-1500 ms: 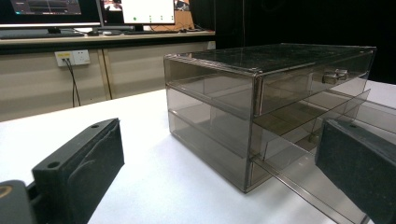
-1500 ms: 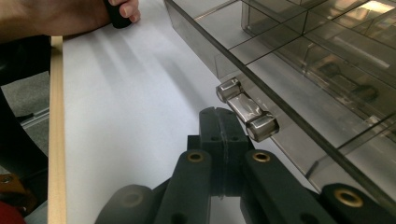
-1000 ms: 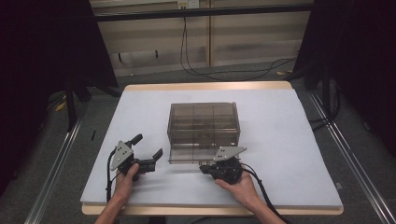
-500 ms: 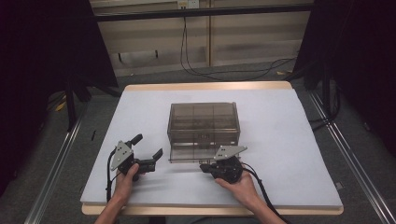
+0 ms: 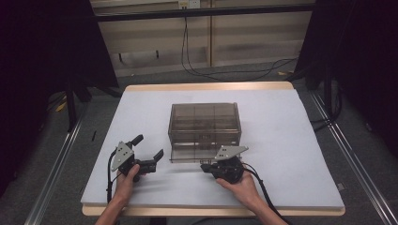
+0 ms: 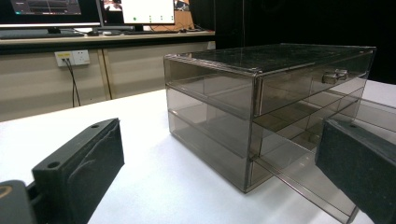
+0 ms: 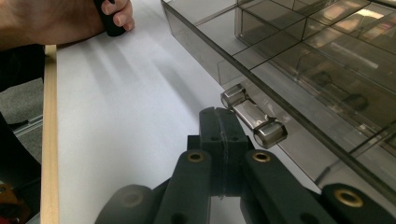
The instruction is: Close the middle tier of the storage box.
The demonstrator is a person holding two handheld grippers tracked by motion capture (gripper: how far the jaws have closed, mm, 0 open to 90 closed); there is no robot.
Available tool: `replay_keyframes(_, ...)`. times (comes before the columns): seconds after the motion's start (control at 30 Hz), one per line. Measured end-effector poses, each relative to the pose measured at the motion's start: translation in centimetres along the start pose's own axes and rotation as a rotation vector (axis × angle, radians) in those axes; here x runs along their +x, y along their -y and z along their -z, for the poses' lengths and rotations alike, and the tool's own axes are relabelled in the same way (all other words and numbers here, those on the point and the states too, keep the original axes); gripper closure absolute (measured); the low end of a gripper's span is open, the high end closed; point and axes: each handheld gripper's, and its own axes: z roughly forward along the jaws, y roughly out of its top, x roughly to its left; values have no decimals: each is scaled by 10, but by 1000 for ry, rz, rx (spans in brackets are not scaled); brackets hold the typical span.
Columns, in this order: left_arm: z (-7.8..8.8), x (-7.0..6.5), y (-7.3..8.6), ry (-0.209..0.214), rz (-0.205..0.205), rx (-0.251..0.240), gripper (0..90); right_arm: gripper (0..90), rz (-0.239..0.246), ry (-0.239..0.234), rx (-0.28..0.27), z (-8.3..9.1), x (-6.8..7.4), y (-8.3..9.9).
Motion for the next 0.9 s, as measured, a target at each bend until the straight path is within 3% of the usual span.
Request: replay_keyframes(0.9, 0, 1, 0, 7, -12, 8, 12, 900, -2, 10, -21, 0, -2, -3)
